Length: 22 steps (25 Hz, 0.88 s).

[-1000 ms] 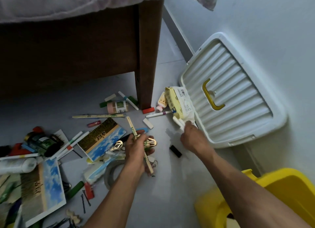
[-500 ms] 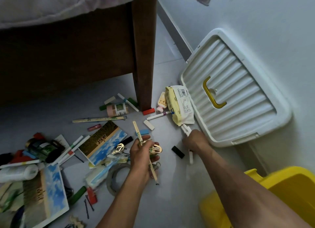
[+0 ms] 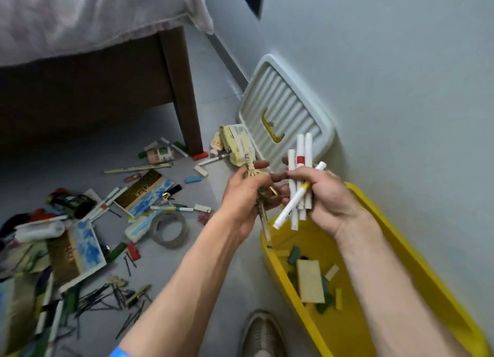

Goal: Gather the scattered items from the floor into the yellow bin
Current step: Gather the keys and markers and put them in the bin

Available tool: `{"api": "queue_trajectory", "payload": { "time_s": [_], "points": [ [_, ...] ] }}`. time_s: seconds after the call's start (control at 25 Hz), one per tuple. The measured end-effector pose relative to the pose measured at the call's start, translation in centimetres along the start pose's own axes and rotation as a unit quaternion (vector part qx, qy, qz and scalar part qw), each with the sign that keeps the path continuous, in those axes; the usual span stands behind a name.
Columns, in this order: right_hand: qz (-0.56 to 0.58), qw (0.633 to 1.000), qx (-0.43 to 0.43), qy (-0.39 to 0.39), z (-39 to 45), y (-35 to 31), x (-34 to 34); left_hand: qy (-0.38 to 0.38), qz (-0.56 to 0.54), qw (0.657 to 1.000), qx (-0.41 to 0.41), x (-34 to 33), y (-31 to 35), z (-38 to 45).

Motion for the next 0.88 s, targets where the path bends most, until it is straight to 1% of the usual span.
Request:
{"api": "queue_trajectory", "payload": {
  "time_s": [0.08, 0.16, 0.2, 0.24, 0.36, 0.48, 0.64, 0.72, 0.8, 0.88],
  "points": [
    [-0.044, 0.997, 0.011, 0.059, -3.9, -1.5, 4.3, -0.014, 0.085, 0.996, 0.033, -3.9, -2.6, -2.5],
    [-0.080, 0.993, -0.009, 0.084, -6.9, -1.8, 7.9, -0.029, 0.140, 0.986, 0.081, -6.8, -6.0, -4.5],
    [-0.080, 0.993, -0.021, 0.089, -8.0, -1.8, 9.1, -0.037, 0.154, 0.982, 0.098, -7.7, -7.2, -5.3],
    [-0.082, 0.992, -0.030, 0.090, -8.7, -1.7, 10.0, -0.040, 0.160, 0.981, 0.099, -8.4, -7.8, -5.7],
    [-0.112, 0.989, -0.031, 0.088, -9.3, -1.3, 10.8, -0.011, 0.146, 0.986, 0.079, -7.8, -7.4, -5.4],
    [-0.113, 0.992, -0.005, 0.059, -7.6, -1.2, 7.5, 0.026, 0.147, 0.989, 0.023, -5.9, -4.7, -5.3],
    [-0.202, 0.979, -0.002, -0.002, -2.8, 1.2, 0.1, 0.088, 0.102, 0.991, -0.024, 1.1, -0.5, -3.3],
    [-0.265, 0.964, 0.002, -0.018, -0.4, 2.0, -2.1, 0.121, 0.090, 0.988, -0.032, 4.4, 0.4, -2.1],
    [-0.347, 0.937, 0.006, -0.032, 4.3, 3.8, -4.6, 0.164, 0.081, 0.982, -0.040, 8.4, 2.2, 0.9],
    [-0.401, 0.916, -0.008, -0.027, 9.5, 6.1, -5.9, 0.198, 0.093, 0.975, -0.033, 11.5, 4.0, 4.7]
  ]
}}
Point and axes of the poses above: each hand's wrist, its own z-axis towards the middle knuckle, its own x-axis out of the back of the hand, y = z × x, the point moved 10 cm from there along z, towards the middle knuckle, and after that the axes turned 10 degrees about x, right-handed, at the moved point
